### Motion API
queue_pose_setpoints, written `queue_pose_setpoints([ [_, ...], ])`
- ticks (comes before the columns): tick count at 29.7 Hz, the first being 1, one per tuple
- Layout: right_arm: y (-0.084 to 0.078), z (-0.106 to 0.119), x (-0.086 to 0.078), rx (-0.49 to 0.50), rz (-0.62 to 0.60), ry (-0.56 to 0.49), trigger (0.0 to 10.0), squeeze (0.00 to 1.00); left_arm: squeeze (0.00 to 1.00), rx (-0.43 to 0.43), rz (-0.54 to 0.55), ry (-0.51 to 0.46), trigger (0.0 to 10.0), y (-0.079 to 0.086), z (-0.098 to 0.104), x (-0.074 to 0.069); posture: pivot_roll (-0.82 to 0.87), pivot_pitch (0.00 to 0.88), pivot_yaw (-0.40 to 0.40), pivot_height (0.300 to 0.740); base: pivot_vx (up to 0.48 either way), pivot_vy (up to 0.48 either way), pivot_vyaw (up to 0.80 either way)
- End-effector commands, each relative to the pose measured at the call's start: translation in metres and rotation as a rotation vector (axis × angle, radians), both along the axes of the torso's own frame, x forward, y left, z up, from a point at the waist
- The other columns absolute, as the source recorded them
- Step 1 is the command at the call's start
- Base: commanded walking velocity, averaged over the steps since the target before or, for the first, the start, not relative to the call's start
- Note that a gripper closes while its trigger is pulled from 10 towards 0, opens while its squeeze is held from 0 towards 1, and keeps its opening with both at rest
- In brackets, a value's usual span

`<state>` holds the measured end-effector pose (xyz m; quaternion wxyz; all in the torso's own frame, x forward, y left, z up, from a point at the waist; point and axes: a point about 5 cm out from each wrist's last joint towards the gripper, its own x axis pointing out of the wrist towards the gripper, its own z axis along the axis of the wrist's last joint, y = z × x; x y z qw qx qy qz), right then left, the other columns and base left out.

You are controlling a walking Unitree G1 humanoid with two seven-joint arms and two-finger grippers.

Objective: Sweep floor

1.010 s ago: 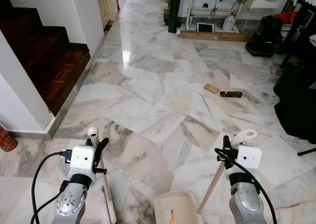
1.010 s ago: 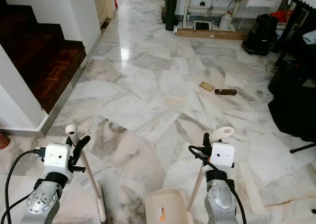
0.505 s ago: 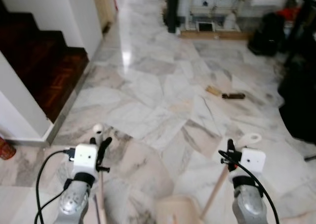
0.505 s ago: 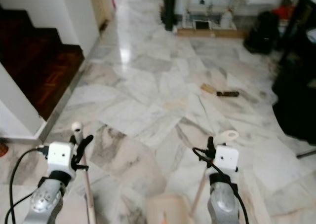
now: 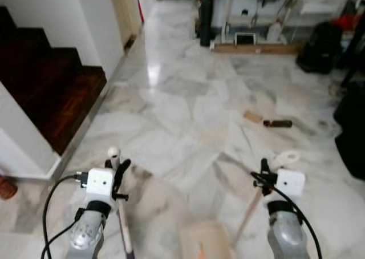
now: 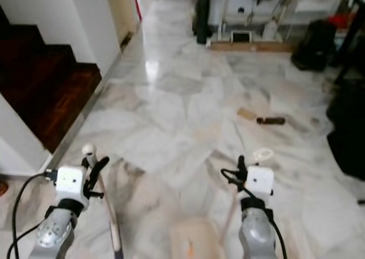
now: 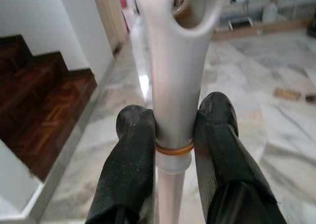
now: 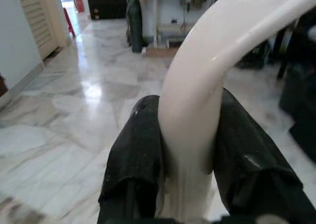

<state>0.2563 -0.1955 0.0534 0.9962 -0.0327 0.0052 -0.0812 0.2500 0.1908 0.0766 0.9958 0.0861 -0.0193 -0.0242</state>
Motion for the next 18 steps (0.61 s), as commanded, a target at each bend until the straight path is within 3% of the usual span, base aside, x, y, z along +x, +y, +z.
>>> queue_pose_setpoints([
  [1, 0.009, 0.008, 0.006, 0.015, 0.023, -0.045, 10.0, 0.00, 0.00, 0.015, 0.012, -0.013, 10.0, 0.006, 0.003, 0.000, 0.07, 0.019, -0.004, 0.740, 0.356, 0.000, 0.00],
  [18, 0.009, 0.017, 0.019, 0.013, 0.010, -0.063, 10.0, 0.00, 0.00, 0.002, 0.009, -0.025, 10.0, -0.001, 0.003, 0.007, 0.06, 0.010, -0.017, 0.740, 0.355, 0.000, 0.00],
])
